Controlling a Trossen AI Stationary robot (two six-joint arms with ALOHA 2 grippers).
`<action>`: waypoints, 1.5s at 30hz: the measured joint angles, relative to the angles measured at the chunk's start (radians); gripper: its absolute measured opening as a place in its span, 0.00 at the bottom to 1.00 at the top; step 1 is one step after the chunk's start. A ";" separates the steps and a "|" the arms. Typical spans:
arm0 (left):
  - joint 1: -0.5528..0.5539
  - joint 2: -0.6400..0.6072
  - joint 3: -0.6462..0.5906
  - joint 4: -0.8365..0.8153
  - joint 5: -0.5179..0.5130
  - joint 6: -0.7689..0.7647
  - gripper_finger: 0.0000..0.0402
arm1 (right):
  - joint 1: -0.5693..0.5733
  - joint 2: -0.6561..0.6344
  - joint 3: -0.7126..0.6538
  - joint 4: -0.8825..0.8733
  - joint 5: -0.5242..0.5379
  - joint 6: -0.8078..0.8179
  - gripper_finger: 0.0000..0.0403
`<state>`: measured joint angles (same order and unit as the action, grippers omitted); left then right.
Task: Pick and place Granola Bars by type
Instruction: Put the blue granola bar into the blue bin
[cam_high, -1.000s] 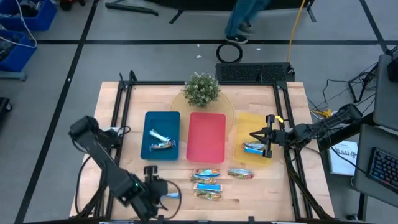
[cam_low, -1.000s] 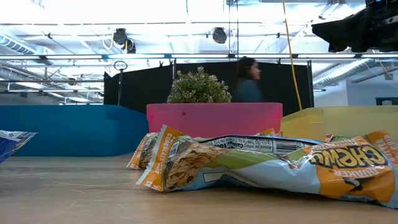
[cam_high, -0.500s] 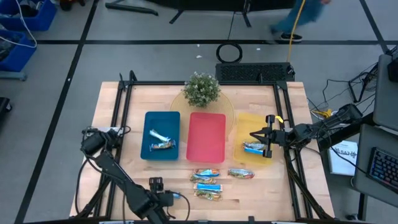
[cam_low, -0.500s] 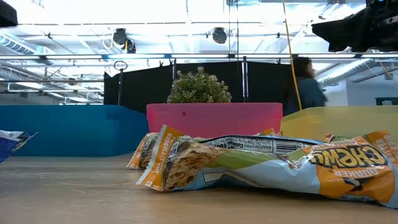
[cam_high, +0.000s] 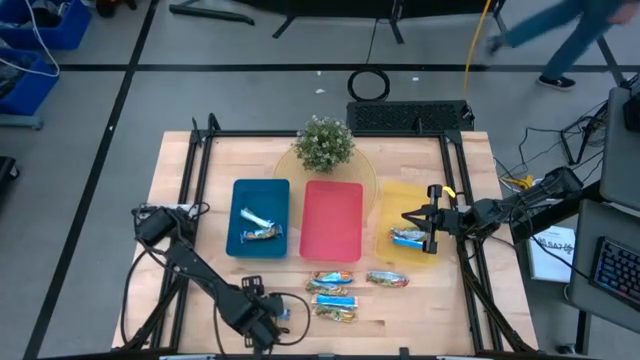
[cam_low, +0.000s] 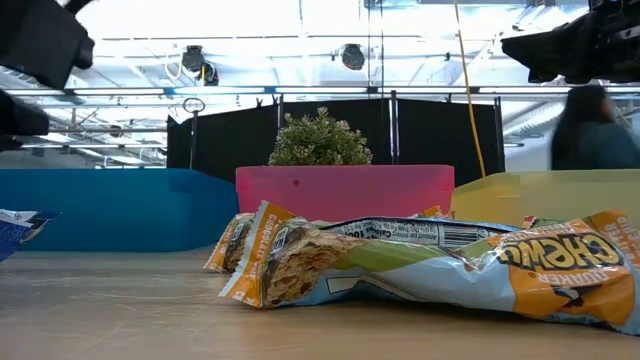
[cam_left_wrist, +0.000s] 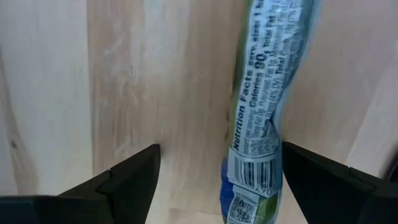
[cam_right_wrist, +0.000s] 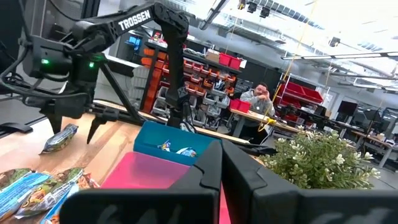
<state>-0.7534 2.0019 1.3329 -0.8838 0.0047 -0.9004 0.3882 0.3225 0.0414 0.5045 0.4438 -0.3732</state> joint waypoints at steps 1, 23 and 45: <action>0.002 -0.001 -0.010 0.017 0.004 0.001 0.83 | 0.000 0.000 0.000 0.000 0.000 -0.001 0.00; 0.027 -0.041 -0.002 -0.007 0.052 0.240 0.07 | 0.000 0.000 0.000 0.000 0.000 -0.006 0.00; 0.096 -0.900 -0.338 0.279 -0.373 0.841 0.07 | 0.000 0.000 0.000 -0.002 0.000 -0.008 0.00</action>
<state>-0.6575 1.1018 0.9945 -0.6045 -0.3683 -0.0589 0.3878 0.3225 0.0414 0.5027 0.4434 -0.3809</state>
